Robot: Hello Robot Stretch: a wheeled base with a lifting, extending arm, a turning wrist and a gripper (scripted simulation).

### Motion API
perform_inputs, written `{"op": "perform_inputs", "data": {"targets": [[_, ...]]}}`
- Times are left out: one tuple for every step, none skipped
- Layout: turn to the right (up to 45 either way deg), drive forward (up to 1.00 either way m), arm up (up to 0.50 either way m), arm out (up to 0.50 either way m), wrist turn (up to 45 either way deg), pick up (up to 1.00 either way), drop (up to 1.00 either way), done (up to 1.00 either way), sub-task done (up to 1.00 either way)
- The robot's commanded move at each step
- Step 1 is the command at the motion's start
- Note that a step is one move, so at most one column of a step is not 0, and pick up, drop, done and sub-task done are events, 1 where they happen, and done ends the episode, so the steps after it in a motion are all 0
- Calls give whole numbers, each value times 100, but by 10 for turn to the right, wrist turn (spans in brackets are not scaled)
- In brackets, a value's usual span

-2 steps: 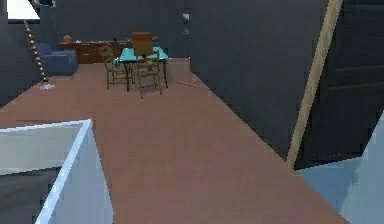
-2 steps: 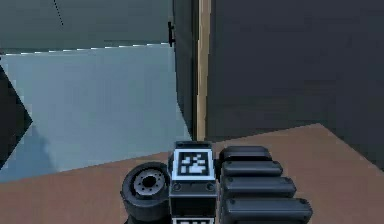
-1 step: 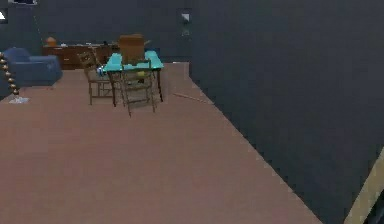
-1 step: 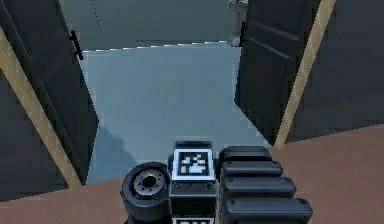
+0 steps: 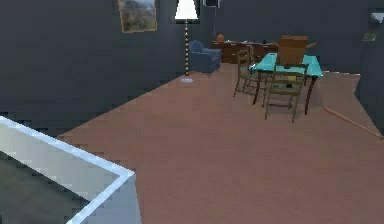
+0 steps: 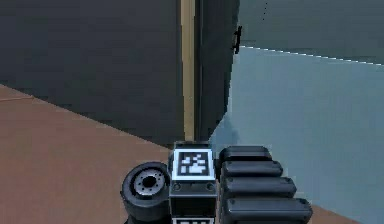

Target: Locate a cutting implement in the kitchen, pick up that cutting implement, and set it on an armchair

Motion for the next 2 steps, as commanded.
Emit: {"op": "perform_inputs", "data": {"targets": [[0,5,0,0,0,0,0,0,0],[240,0,0,0,0,0,0,0,0]]}}
